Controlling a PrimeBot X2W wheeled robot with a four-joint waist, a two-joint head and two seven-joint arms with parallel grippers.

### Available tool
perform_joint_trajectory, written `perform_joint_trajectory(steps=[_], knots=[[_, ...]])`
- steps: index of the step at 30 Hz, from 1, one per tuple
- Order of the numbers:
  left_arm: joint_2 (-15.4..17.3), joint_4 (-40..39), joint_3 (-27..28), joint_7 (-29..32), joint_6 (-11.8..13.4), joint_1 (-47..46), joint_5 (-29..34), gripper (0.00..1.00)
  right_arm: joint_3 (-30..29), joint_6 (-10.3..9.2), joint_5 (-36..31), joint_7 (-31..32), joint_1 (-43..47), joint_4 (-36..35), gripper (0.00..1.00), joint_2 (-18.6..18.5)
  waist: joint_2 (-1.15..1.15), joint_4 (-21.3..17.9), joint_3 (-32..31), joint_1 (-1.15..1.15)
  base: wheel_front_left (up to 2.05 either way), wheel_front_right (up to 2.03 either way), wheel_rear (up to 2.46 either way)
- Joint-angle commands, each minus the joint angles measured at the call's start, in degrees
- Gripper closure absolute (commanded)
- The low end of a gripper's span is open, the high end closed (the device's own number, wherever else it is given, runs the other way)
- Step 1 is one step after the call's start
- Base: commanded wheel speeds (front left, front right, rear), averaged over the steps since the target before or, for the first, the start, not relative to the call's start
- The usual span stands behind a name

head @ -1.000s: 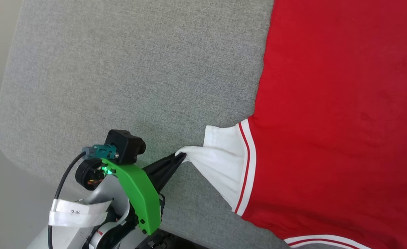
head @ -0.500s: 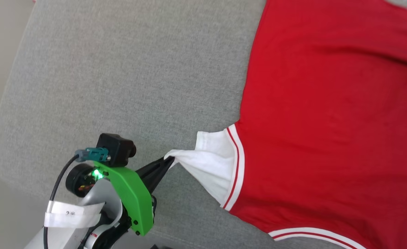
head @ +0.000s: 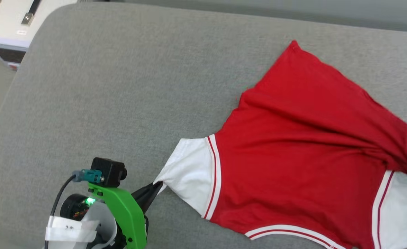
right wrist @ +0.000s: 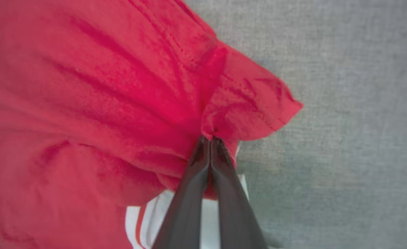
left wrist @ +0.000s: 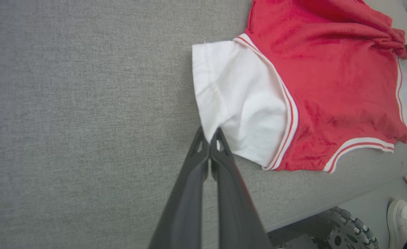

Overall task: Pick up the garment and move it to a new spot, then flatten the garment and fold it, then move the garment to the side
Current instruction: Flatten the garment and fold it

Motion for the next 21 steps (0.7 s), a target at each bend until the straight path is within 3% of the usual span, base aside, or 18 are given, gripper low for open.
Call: perform_joint_trajectory(steps=[1,11,21], knots=[[-0.06,0.39,-0.03,-0.52,0.51,0.80,-0.34,1.00,-0.51,-0.06,0.72,-0.10,3.66,-0.89,1.00,0.42,0.00,-4.44,-5.33,0.01,0.00,0.00,0.00],[-1.78,2.23,-0.89,-2.34,1.97,3.56,-0.31,1.00,-3.84,-0.06,1.95,-0.25,18.79,-11.68,1.00,3.91,0.00,-7.08,-9.21,0.01,0.00,0.00,0.00],[-2.80,3.02,-1.55,-3.13,2.34,2.75,0.44,1.00,-4.91,-0.06,1.04,1.64,22.98,-14.83,1.00,6.44,0.00,-7.70,-9.15,0.01,0.00,0.00,0.00]])
